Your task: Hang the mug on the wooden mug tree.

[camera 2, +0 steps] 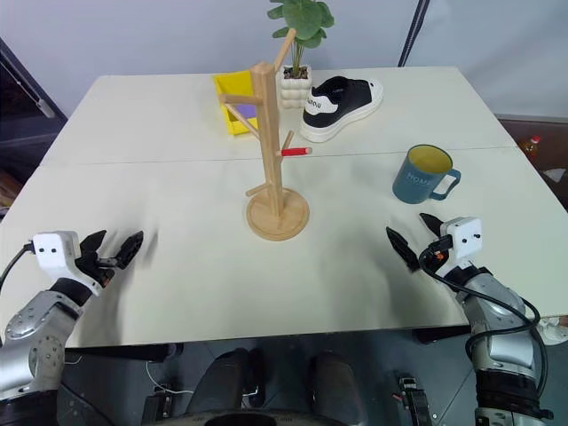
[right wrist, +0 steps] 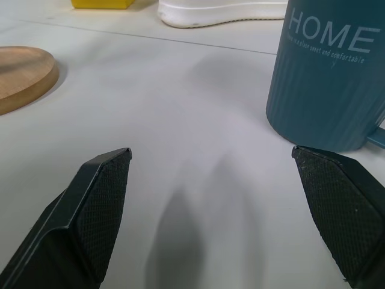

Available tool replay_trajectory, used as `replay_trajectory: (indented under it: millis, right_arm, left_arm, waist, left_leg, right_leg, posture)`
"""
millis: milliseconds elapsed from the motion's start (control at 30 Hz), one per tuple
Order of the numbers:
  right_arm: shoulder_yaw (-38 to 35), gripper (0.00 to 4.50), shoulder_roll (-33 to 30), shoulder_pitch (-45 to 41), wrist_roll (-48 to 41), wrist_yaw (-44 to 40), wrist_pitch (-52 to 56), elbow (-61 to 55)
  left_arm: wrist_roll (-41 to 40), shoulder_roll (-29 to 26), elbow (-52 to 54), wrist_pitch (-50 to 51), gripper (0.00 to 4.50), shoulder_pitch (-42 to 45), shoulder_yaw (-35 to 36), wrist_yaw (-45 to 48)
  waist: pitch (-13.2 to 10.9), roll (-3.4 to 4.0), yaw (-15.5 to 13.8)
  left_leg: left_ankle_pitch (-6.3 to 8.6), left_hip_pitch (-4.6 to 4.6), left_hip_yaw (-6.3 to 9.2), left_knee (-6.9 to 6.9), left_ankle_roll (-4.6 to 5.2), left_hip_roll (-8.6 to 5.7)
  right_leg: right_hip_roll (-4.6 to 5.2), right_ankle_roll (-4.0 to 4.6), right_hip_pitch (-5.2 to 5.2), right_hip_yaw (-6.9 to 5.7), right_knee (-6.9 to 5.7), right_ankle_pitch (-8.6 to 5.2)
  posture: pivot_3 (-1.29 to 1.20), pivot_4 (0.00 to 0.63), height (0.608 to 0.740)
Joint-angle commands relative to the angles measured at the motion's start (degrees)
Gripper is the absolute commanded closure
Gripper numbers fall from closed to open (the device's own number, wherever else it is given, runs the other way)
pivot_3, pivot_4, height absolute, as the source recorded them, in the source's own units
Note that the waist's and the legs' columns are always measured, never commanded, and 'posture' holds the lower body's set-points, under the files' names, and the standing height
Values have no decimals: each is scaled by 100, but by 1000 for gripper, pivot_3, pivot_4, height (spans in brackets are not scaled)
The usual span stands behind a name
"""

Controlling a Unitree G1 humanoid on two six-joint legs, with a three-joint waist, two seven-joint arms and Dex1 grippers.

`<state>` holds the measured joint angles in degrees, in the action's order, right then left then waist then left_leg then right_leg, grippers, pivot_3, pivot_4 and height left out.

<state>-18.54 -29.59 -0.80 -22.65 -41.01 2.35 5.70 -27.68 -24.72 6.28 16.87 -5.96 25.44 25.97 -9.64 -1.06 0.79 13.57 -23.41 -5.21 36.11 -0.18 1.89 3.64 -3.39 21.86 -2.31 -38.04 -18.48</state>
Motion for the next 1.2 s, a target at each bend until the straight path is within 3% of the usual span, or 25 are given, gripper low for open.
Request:
replay_trajectory:
  millis: [33,500,733,1000,1200]
  right_arm:
    - [-91,57,-33,-24,-35,-5,-117,-73]
    - [15,57,72,105,142,570,257,-347]
    - [-121,57,281,-154,477,1237,-86,33]
    - [-357,57,401,-740,830,2305,-490,761]
    - [-489,57,250,-1120,954,2612,-807,1535]
  left_arm:
    - [20,-6,74,-133,0,3,29,19]
    - [-105,67,655,-210,0,-47,-359,432]
    - [-894,-275,2004,379,0,-188,-1293,1565]
    - [-828,-517,2551,627,0,355,-2265,1905]
    - [-615,-650,2818,660,0,686,-2793,2002]
  waist:
    - [0,0,1]
    - [0,0,2]
    - [1,5,11]
    - [1,14,9]
    - [1,14,3]
  left_leg:
    - [0,0,0,0,0,0]
    - [0,-1,0,0,0,0]
    - [0,-2,-1,0,0,-1]
    - [-2,-1,-3,6,1,-4]
    - [-2,-1,-6,5,4,-5]
  right_leg:
    - [0,0,0,0,0,0]
    - [0,1,1,0,0,0]
    - [0,1,0,1,1,0]
    - [-2,1,-4,0,-1,0]
    - [-10,-2,-6,0,-1,1]
  posture:
    - [0,150,740]
    - [0,150,740]
    - [0,150,740]
    - [0,150,740]
    - [0,150,740]
